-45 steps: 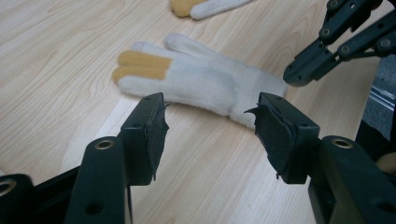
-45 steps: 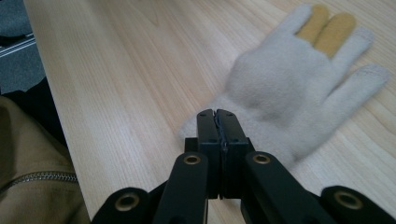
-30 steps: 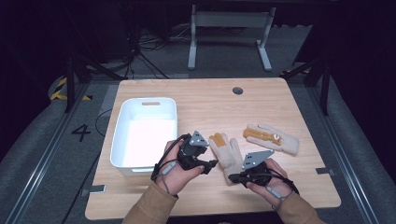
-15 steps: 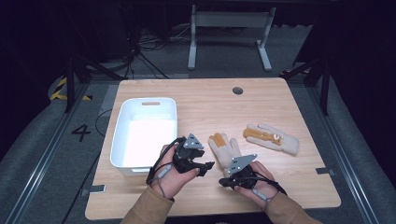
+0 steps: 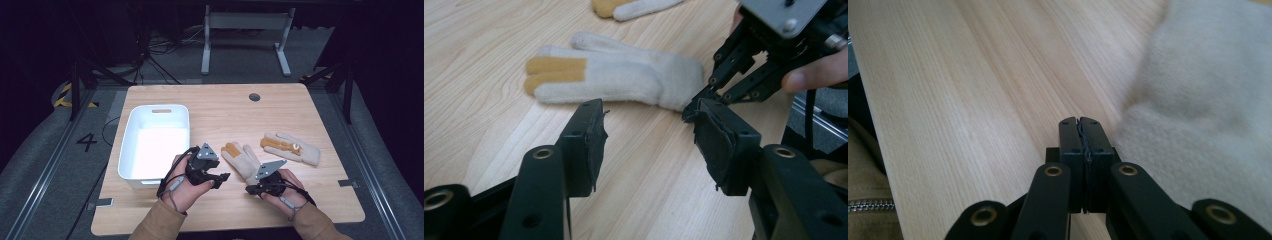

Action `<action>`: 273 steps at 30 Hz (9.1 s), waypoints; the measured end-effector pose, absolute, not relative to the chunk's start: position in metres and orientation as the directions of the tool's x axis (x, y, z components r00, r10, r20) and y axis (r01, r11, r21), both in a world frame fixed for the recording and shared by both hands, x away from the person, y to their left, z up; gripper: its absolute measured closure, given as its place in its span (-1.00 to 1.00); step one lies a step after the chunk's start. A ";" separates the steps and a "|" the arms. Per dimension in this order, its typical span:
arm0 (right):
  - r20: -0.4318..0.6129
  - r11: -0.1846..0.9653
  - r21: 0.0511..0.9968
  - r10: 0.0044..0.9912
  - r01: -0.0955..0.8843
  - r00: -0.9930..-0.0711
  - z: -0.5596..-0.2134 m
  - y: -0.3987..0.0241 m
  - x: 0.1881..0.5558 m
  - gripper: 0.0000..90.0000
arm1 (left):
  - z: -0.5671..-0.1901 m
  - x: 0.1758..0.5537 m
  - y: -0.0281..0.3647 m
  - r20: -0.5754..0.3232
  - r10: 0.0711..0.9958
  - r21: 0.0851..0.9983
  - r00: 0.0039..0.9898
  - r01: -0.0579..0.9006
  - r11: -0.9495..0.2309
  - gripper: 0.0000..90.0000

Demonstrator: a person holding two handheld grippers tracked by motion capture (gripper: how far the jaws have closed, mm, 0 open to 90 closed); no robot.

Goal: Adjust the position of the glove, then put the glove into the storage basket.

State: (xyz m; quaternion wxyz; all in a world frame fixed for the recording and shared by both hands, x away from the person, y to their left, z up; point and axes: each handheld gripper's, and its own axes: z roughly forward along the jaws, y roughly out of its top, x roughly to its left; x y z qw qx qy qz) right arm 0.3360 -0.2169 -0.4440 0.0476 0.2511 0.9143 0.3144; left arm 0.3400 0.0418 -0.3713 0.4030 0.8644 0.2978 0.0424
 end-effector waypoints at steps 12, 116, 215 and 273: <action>0.073 0.619 0.608 0.579 0.496 -0.812 -0.440 -0.251 0.335 1.00 | -0.388 0.357 0.028 -0.203 0.550 0.692 0.810 0.516 -0.505 0.42; 0.106 0.384 0.733 0.751 0.562 -0.652 -0.413 -0.343 0.324 0.82 | -0.395 0.368 0.004 -0.210 0.527 0.675 0.824 0.512 -0.532 0.09; -0.043 0.461 0.738 0.762 0.493 -0.647 -0.378 -0.344 0.406 0.47 | -0.396 0.324 0.065 -0.187 0.599 0.679 0.778 0.543 -0.494 -0.15; -0.026 0.666 0.696 0.397 0.269 -0.917 -0.393 -0.239 0.374 0.45 | -0.395 0.324 0.067 -0.191 0.598 0.679 0.778 0.544 -0.492 -0.15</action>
